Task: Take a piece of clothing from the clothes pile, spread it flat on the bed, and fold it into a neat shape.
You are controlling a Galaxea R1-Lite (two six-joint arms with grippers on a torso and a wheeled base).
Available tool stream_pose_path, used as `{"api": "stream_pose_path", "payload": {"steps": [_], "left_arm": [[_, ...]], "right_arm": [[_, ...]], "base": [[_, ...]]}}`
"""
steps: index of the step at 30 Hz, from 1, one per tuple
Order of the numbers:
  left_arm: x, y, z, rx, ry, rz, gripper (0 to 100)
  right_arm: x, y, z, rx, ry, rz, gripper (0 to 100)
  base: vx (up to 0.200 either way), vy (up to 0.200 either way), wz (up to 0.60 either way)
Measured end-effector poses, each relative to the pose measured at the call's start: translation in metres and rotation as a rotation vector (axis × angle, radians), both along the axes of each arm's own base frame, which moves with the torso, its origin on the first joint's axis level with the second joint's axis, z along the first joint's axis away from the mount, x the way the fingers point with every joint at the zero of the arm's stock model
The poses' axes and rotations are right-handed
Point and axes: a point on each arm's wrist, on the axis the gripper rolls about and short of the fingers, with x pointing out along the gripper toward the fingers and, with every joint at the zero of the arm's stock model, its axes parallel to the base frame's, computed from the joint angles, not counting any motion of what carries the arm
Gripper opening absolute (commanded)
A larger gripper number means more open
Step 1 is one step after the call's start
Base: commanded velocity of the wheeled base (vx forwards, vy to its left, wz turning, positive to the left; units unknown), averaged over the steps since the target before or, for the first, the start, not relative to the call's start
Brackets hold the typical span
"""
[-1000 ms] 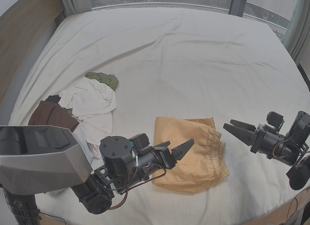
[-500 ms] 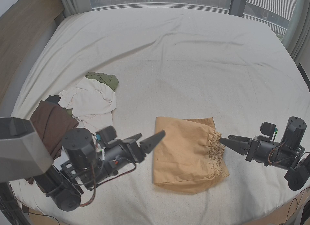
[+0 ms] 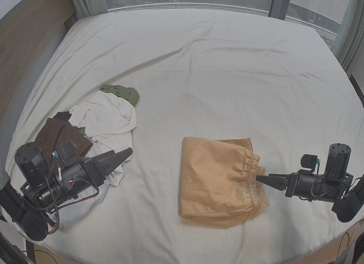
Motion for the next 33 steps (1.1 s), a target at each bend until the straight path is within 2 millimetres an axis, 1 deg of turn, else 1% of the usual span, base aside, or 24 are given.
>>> {"api": "stream_pose_path", "payload": {"steps": [5,9,12,17,22,28,33], "left_arm": [[-0.005,0.01,-0.005,0.08,-0.037,0.009,100],[-0.013,0.015,-0.013,0.13,-0.027,-0.003,100],[-0.02,0.017,-0.018,0.156,-0.021,-0.033,100],[-0.023,0.017,-0.021,0.168,-0.011,-0.04,100],[-0.024,0.016,-0.024,0.173,0.002,-0.048,100],[-0.025,0.013,-0.029,0.18,0.025,-0.066,100],[-0.024,0.011,-0.032,0.183,0.035,-0.074,100]], "right_arm": [[0.0,-0.009,-0.008,-0.046,0.045,-0.021,100],[-0.002,-0.012,-0.015,-0.071,0.103,-0.025,100],[-0.003,-0.014,-0.021,-0.089,0.138,-0.026,100],[-0.002,-0.014,-0.034,-0.111,0.189,-0.024,100],[0.003,-0.013,-0.05,-0.125,0.25,-0.021,100],[0.011,-0.009,-0.065,-0.119,0.288,-0.007,100],[0.018,-0.001,-0.074,-0.107,0.252,0.014,100]], "base": [[0.0,0.0,0.0],[0.0,0.0,0.0],[0.0,0.0,0.0],[0.0,0.0,0.0],[0.0,0.0,0.0],[0.0,0.0,0.0],[0.0,0.0,0.0]]}}
